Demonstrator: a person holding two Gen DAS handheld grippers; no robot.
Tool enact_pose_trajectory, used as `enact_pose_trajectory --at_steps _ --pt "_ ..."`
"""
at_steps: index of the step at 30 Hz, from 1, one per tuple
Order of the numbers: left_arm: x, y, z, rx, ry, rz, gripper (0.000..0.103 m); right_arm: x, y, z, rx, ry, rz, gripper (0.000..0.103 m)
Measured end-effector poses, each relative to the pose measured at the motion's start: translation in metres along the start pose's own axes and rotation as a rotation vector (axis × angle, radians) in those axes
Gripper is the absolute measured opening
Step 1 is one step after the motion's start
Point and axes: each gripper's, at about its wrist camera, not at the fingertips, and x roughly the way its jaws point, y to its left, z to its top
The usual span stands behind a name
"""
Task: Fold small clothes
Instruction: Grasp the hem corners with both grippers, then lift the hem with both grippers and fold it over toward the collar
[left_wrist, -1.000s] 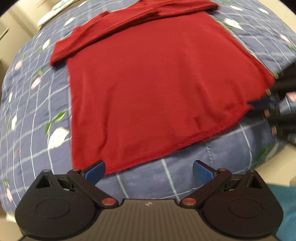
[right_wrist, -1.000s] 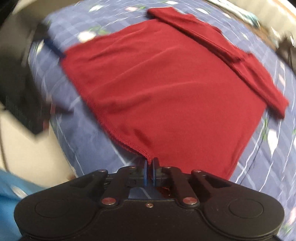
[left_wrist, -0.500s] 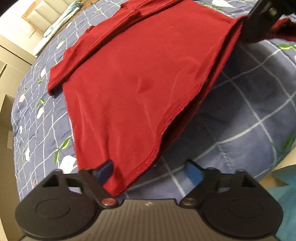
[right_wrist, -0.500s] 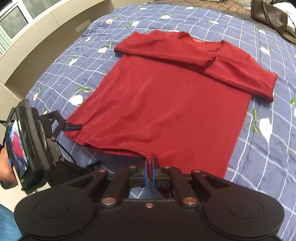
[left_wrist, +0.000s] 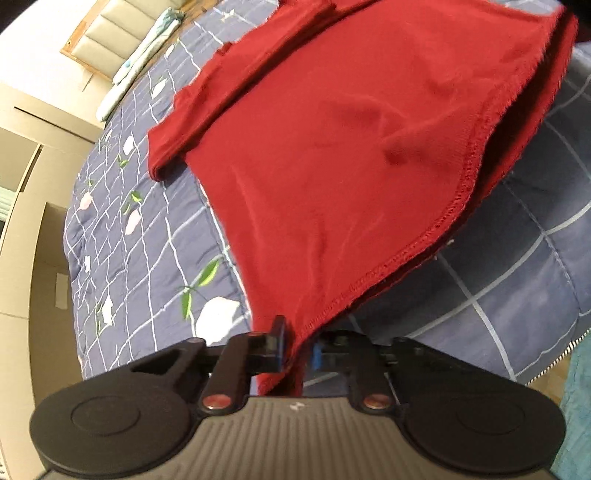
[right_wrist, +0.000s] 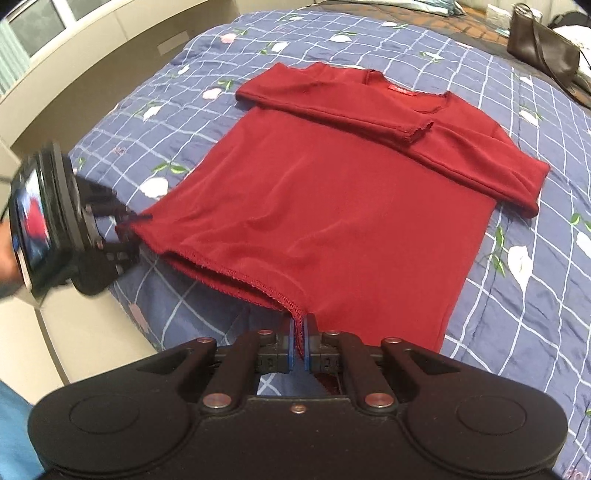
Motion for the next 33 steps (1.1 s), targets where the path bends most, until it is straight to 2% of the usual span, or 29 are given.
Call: enact_pose_trajectory --at_steps 7,14,19,26,33 --pt "-0.018 0.003 -0.007 0.111 -0.094 0.041 0.004 -0.001 0.019 -0.01 -0.147 0.036 -0.062 0.004" --pt "-0.046 0.002 -0.016 0.15 -0.153 0.027 0.004 -0.014 0.036 -0.022 -0.254 0.046 -0.106 0.003" --pt "-0.065 0.008 -0.022 0.108 -0.184 0.005 0.003 -0.026 0.044 -0.028 -0.231 0.043 -0.129 0.003" --pt "-0.089 0.01 -0.046 0.141 -0.204 -0.047 0.003 -0.036 0.059 -0.033 -0.23 0.061 -0.127 0.003" --pt "-0.12 0.002 -0.095 0.107 -0.196 -0.14 0.003 -0.057 0.058 -0.05 -0.076 0.089 -0.083 0.003"
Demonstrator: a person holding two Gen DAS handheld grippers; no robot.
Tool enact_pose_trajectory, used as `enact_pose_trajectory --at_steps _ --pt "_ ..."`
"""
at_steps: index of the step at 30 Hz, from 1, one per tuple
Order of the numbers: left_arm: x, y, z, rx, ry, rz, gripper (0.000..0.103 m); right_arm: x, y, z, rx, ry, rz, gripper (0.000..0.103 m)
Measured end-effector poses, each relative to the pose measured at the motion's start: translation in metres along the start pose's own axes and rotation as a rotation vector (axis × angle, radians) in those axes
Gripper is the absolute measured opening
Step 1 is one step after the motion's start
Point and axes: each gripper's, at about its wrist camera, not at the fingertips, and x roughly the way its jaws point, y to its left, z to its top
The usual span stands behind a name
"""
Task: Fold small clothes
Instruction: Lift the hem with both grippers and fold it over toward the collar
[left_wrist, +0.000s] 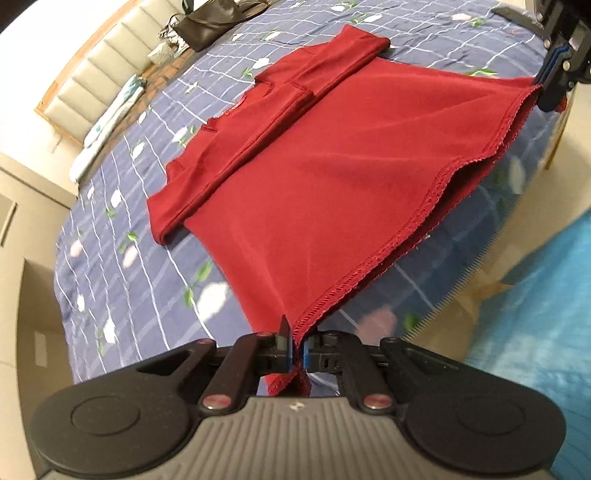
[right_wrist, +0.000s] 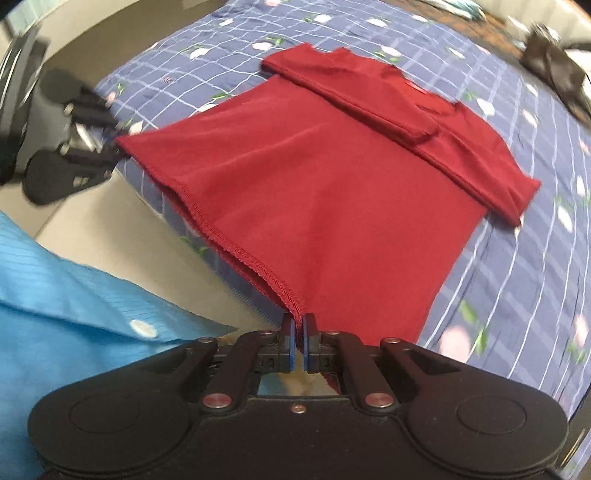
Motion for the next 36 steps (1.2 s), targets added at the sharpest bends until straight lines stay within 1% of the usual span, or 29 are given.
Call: enact_pose_trajectory --at_steps 3,7,10,13,15,23,26,28,31,36 --pt "-0.01 -0.002 -0.012 -0.045 0.002 -0.023 0.003 -0.01 0.006 -0.011 0.071 -0.012 0.005 0.003" --pt "-0.021 -0.002 -0.015 -0.078 -0.005 -0.03 0.004 -0.015 0.011 -0.013 0.098 -0.033 -0.021 0.003" --pt "-0.026 0.008 -0.008 -0.097 -0.022 -0.023 0.004 -0.023 0.009 -0.007 0.105 -0.065 -0.048 0.003" --pt "-0.031 0.028 0.006 -0.162 -0.018 -0.075 0.004 -0.035 -0.001 0.003 0.109 -0.11 -0.08 0.003" --pt "-0.033 0.043 0.018 -0.171 -0.019 -0.108 0.004 -0.042 -0.009 0.011 0.105 -0.133 -0.095 0.003" --pt "-0.047 0.089 0.068 -0.112 -0.058 -0.173 0.004 -0.061 -0.043 0.061 0.039 -0.198 -0.174 0.003" --pt "-0.041 0.107 0.089 -0.084 -0.073 -0.168 0.004 -0.061 -0.063 0.084 0.034 -0.209 -0.182 0.003" --pt "-0.035 0.12 0.104 -0.075 -0.081 -0.162 0.004 -0.058 -0.077 0.102 0.029 -0.213 -0.185 0.003" --pt "-0.02 0.142 0.129 -0.097 -0.085 -0.165 0.004 -0.049 -0.099 0.13 0.011 -0.215 -0.191 0.003" --pt "0.016 0.178 0.171 -0.134 -0.071 -0.166 0.004 -0.025 -0.143 0.176 0.012 -0.205 -0.179 0.004"
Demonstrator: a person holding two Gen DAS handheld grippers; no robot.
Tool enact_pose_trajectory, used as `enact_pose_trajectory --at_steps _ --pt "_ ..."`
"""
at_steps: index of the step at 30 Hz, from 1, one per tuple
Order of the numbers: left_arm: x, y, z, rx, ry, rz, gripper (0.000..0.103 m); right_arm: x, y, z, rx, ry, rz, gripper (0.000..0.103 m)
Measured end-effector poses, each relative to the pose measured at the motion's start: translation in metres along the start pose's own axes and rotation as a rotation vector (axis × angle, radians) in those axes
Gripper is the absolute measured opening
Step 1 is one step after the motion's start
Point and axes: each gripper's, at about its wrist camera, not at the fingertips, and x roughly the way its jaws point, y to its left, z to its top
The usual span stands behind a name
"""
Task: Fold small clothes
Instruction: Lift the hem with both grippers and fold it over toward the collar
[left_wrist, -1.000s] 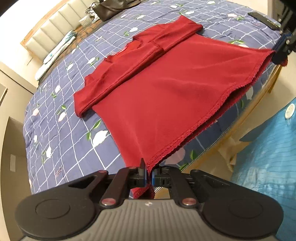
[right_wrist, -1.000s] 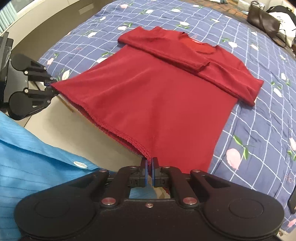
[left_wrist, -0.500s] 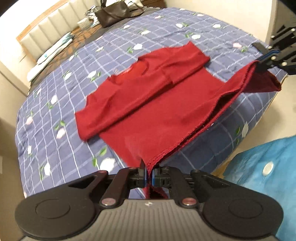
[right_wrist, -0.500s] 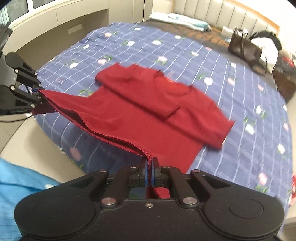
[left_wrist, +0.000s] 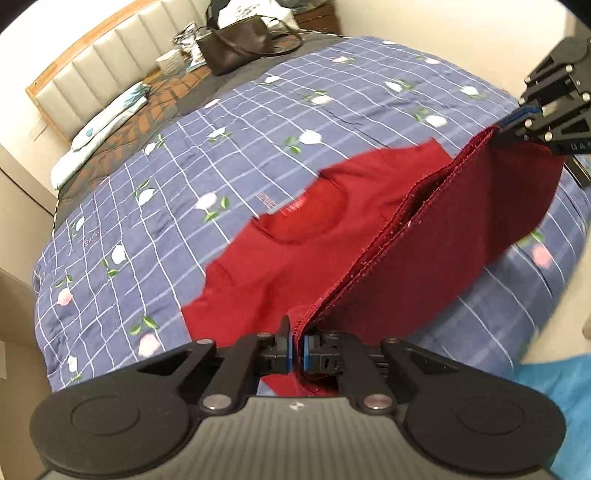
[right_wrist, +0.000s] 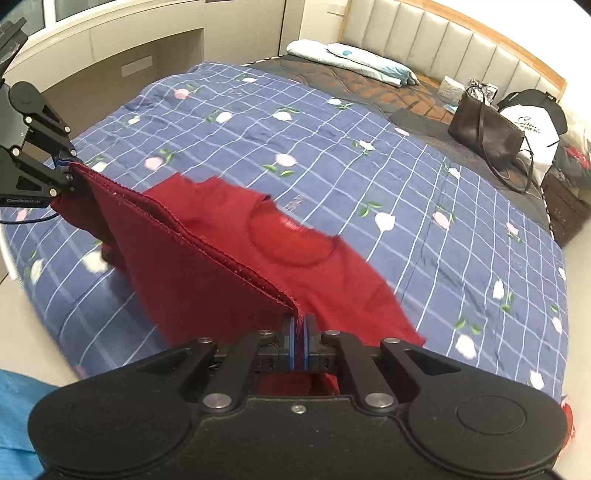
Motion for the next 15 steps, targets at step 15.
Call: enact_pose_trajectory --at_steps 15 --pt "0.135 0.076 0.09 -0.011 0.115 -0.038 0.005 0.134 -0.082 0.074 0.09 0.083 0.056 0.004"
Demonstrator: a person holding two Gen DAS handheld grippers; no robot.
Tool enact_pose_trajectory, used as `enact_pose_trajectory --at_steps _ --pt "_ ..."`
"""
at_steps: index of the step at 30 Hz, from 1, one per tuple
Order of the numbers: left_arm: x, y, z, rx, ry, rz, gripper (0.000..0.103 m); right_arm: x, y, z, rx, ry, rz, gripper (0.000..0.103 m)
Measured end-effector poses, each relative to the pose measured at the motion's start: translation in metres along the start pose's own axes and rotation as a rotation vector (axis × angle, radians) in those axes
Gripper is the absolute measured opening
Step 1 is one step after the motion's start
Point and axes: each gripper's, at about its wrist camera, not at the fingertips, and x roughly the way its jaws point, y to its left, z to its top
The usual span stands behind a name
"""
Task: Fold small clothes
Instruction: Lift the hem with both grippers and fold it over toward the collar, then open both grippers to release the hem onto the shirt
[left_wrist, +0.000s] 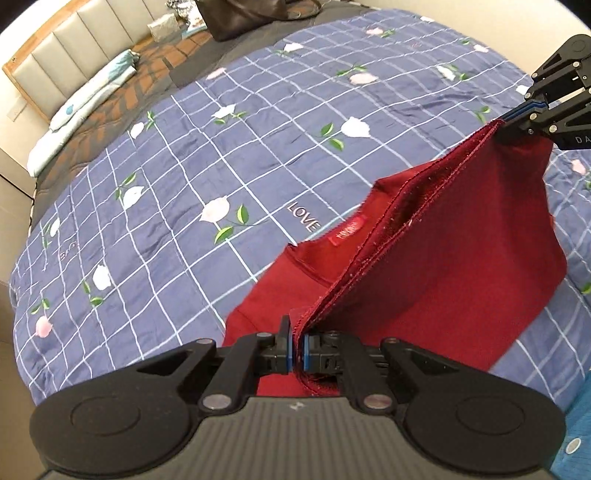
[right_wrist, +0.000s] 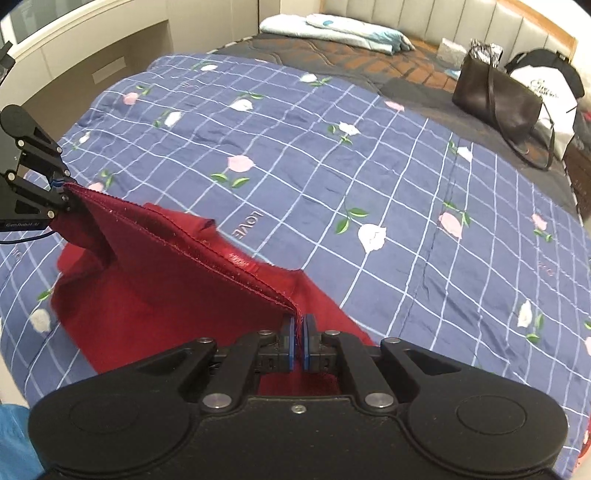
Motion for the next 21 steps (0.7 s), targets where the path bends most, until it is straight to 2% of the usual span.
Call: enact_pose_trajectory --at_steps 6,9,12,14,15,16,17,19,21 --pt "0.038 0.022 0.016 -0.062 0.051 -0.026 0.007 0.036 -0.012 0.014 0.035 0.037 0.008 0.005" --pt "0.054 0.035 0.019 -0.124 0.077 -0.031 0.019 0.049 -0.015 0.018 0.072 0.049 0.013 0.008" --pt "0.065 0.042 0.018 -0.185 0.088 -0.038 0.035 0.06 -0.016 0.021 0.106 0.058 0.017 0.014" --pt "0.066 0.044 0.016 -0.213 0.087 -0.035 0.058 0.066 -0.016 0.021 0.126 0.063 0.013 0.019" --pt "0.066 0.044 0.015 -0.228 0.082 -0.03 0.066 0.068 -0.017 0.021 0.133 0.064 0.011 0.02" --pt "0.066 0.045 0.014 -0.244 0.081 -0.013 0.08 0.07 -0.017 0.02 0.143 0.064 0.011 0.023" --pt "0.066 0.045 0.013 -0.255 0.077 0.006 0.089 0.071 -0.019 0.02 0.155 0.063 0.009 0.027" --pt "0.065 0.044 0.01 -0.275 0.061 0.033 0.093 0.072 -0.022 0.018 0.181 0.054 0.001 0.048" --pt "0.065 0.044 0.006 -0.303 0.056 0.048 0.098 0.072 -0.025 0.015 0.208 0.043 -0.007 0.055"
